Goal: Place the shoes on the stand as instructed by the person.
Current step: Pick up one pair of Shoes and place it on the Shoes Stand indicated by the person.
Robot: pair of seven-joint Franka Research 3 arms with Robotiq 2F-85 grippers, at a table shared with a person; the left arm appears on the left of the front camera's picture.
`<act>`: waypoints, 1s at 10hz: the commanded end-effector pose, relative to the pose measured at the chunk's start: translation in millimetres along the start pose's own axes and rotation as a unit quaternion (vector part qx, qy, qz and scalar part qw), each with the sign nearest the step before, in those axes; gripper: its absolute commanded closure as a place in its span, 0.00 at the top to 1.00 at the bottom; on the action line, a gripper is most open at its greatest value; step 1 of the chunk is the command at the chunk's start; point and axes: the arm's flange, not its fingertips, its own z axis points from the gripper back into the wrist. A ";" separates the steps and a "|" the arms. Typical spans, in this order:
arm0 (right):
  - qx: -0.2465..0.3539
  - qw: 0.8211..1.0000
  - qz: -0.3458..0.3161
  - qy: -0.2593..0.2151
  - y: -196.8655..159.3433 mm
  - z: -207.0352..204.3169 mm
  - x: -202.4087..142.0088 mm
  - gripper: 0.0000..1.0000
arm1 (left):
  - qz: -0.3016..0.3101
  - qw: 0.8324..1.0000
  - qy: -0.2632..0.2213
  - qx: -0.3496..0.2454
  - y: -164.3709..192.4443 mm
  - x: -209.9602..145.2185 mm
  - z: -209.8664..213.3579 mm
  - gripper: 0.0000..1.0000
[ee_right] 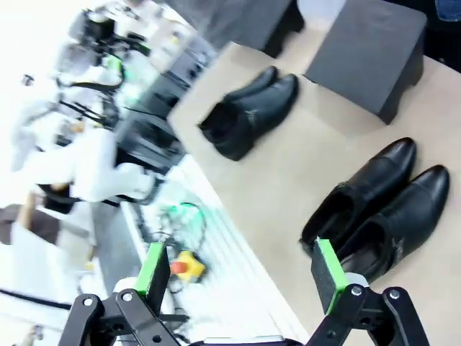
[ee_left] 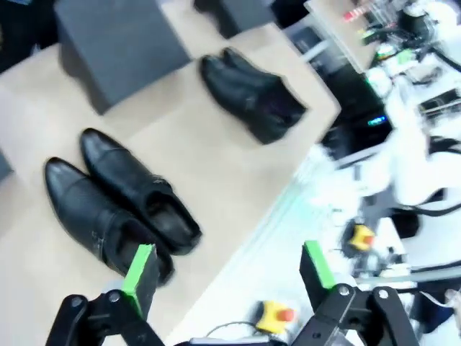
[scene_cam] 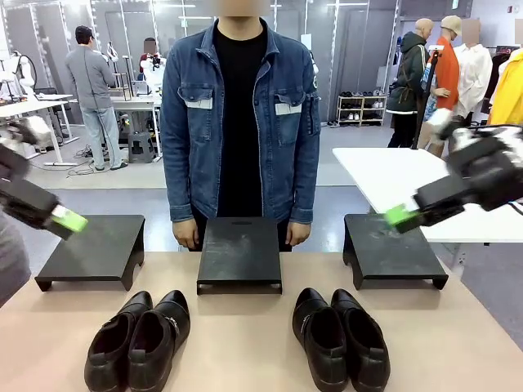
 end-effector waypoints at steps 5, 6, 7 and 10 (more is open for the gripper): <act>0.083 0.982 -0.088 -0.144 -48.7 123.9 -114.6 1.00 | 0.097 0.969 -0.153 -0.165 76.6 -138.2 128.1 1.00; 0.085 0.977 -0.096 -0.171 -55.0 142.3 -133.6 1.00 | 0.115 0.961 -0.189 -0.164 87.7 -159.7 143.8 1.00; 0.076 0.973 -0.098 -0.194 -54.8 157.6 -149.1 1.00 | 0.137 0.957 -0.207 -0.153 96.4 -176.2 155.5 1.00; 0.067 0.967 -0.106 -0.223 -54.1 169.5 -169.3 1.00 | 0.146 0.949 -0.237 -0.149 100.5 -193.2 168.4 1.00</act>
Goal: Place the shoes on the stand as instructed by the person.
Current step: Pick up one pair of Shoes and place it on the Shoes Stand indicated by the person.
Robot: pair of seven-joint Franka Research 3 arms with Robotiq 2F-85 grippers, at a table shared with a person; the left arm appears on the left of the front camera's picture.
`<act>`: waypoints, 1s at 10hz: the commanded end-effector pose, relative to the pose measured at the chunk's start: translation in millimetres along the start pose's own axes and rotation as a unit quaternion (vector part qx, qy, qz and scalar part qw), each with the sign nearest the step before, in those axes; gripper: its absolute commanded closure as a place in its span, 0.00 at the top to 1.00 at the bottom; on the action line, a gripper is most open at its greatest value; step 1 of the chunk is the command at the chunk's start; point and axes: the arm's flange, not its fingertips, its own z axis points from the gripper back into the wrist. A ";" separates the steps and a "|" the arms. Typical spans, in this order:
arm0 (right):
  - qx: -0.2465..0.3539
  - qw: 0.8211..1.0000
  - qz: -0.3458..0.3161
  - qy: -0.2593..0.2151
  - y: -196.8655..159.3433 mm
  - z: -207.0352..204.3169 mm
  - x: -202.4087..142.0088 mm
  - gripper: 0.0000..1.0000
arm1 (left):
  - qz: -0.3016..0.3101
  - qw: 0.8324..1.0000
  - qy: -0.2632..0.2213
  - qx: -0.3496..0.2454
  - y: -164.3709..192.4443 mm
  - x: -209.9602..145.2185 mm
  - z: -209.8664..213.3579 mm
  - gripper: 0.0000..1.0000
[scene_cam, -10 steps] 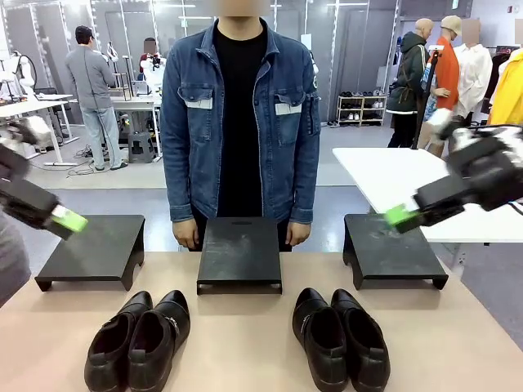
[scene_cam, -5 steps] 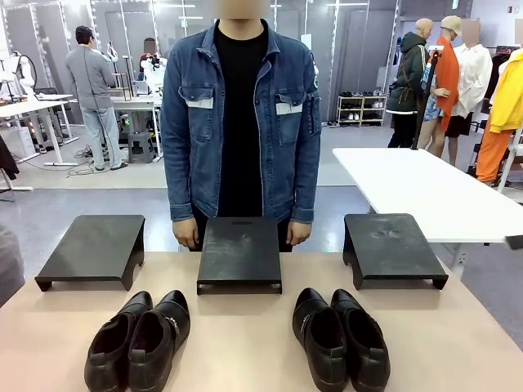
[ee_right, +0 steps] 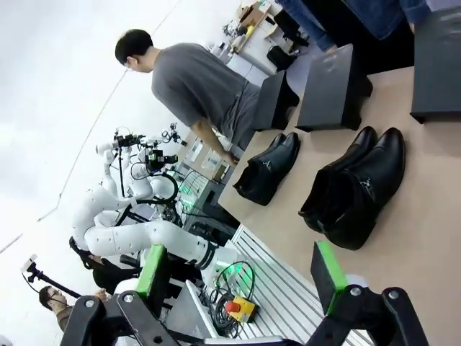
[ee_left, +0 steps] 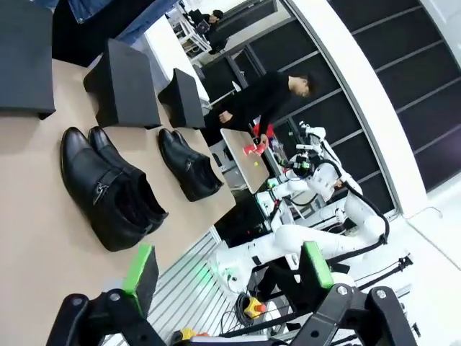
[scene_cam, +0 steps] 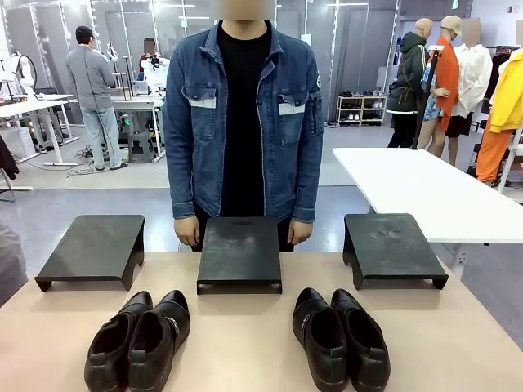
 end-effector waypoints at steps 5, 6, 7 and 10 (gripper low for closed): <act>-0.002 1.000 -0.003 -0.006 -1.5 0.2 0.5 1.00 | 0.003 1.000 -0.005 0.005 -0.1 3.6 -1.4 1.00; -0.002 1.000 -0.003 -0.006 -1.5 0.2 0.5 1.00 | 0.003 1.000 -0.005 0.005 -0.1 3.6 -1.4 1.00; -0.002 1.000 -0.003 -0.006 -1.5 0.2 0.5 1.00 | 0.003 1.000 -0.005 0.005 -0.1 3.6 -1.4 1.00; -0.002 1.000 -0.003 -0.006 -1.5 0.2 0.5 1.00 | 0.003 1.000 -0.005 0.005 -0.1 3.6 -1.4 1.00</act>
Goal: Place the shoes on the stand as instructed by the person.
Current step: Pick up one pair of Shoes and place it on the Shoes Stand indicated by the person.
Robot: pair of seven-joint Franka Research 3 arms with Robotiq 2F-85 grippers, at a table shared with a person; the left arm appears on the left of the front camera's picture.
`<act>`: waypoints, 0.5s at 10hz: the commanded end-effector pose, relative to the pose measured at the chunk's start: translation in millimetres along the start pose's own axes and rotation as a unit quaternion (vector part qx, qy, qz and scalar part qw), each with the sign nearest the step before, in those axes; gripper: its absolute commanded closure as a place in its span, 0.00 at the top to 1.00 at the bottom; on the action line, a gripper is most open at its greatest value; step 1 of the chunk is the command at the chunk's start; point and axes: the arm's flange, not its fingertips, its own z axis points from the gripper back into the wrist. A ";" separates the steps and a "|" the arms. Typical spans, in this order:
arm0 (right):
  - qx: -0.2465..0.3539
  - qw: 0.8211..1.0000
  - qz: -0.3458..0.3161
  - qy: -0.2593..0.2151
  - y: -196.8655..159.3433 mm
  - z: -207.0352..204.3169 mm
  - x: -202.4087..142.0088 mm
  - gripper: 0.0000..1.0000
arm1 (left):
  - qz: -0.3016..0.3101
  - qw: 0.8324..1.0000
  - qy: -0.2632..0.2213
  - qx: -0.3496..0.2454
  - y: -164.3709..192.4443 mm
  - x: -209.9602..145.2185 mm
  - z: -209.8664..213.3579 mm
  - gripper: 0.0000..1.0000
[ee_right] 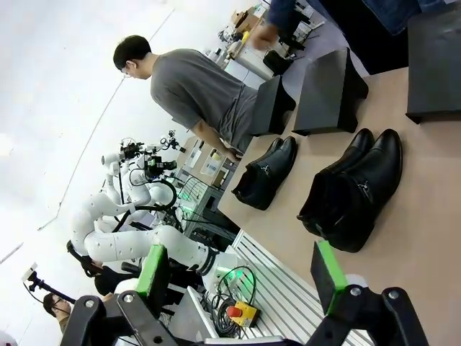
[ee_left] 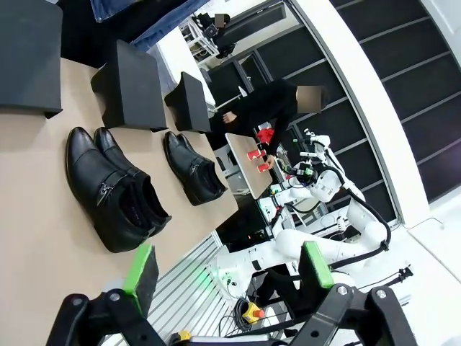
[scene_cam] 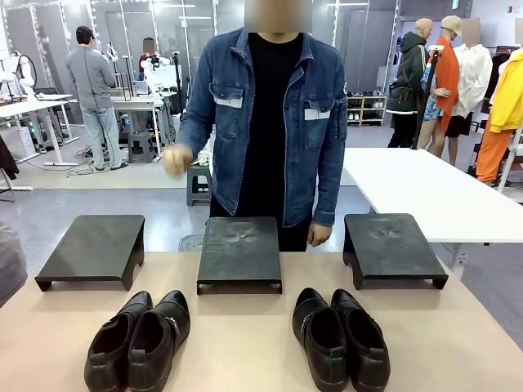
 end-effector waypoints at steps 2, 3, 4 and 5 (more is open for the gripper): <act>0.003 1.000 0.008 0.002 -0.2 2.1 -0.9 1.00 | -0.012 1.000 0.000 -0.008 0.8 0.4 1.3 1.00; 0.003 1.000 0.008 0.002 -0.2 2.1 -0.9 1.00 | -0.012 1.000 0.000 -0.008 0.8 0.4 1.3 1.00; 0.003 1.000 0.008 0.002 -0.2 2.1 -0.9 1.00 | -0.012 1.000 0.000 -0.008 0.8 0.4 1.3 1.00; 0.003 1.000 0.008 0.002 -0.2 2.1 -0.9 1.00 | -0.012 1.000 0.000 -0.008 0.8 0.4 1.3 1.00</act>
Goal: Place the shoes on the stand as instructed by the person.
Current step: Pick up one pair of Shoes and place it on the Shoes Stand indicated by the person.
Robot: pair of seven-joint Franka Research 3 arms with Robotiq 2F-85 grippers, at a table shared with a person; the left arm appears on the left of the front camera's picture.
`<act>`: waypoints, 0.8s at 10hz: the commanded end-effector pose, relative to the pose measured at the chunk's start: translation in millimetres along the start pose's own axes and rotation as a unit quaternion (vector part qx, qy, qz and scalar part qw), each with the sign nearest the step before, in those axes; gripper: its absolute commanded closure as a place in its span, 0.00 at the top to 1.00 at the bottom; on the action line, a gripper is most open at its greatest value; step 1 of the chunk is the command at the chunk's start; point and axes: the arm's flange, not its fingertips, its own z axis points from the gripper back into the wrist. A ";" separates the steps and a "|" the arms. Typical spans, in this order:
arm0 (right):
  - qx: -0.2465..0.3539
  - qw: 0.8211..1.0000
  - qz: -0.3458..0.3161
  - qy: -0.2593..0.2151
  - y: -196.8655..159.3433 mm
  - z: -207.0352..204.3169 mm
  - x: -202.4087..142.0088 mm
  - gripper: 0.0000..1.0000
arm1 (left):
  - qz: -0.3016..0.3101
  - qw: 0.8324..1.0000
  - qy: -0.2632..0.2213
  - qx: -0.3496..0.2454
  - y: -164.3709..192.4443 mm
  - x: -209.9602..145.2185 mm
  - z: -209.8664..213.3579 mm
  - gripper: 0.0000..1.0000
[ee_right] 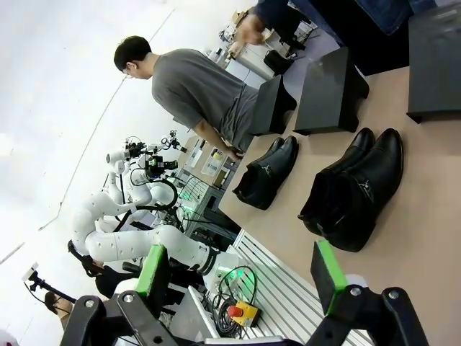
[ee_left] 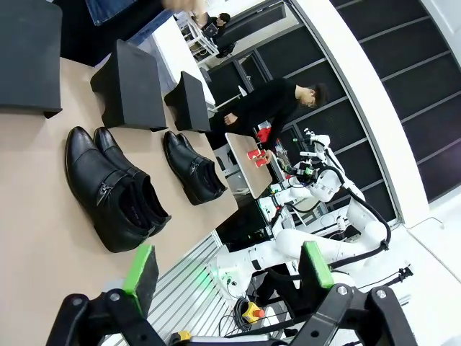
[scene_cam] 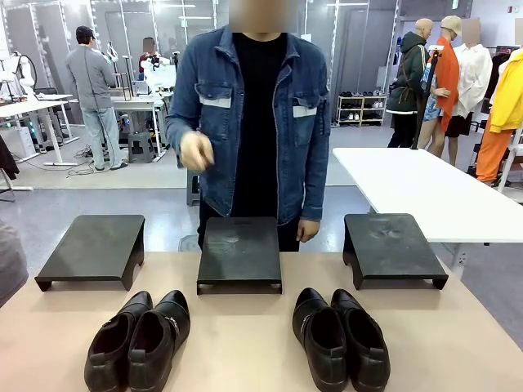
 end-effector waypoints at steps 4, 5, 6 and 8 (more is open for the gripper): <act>0.002 1.000 0.009 0.002 -0.3 1.9 -0.3 1.00 | -0.011 1.000 -0.001 -0.008 1.0 0.3 1.6 1.00; 0.002 1.000 0.009 0.002 -0.3 1.9 -0.3 1.00 | -0.011 1.000 -0.001 -0.008 1.0 0.3 1.6 1.00; 0.002 1.000 0.009 0.002 -0.3 1.9 -0.3 1.00 | -0.011 1.000 -0.001 -0.008 1.0 0.3 1.6 1.00; 0.002 1.000 0.009 0.002 -0.3 1.9 -0.3 1.00 | -0.011 1.000 -0.001 -0.008 1.0 0.3 1.6 1.00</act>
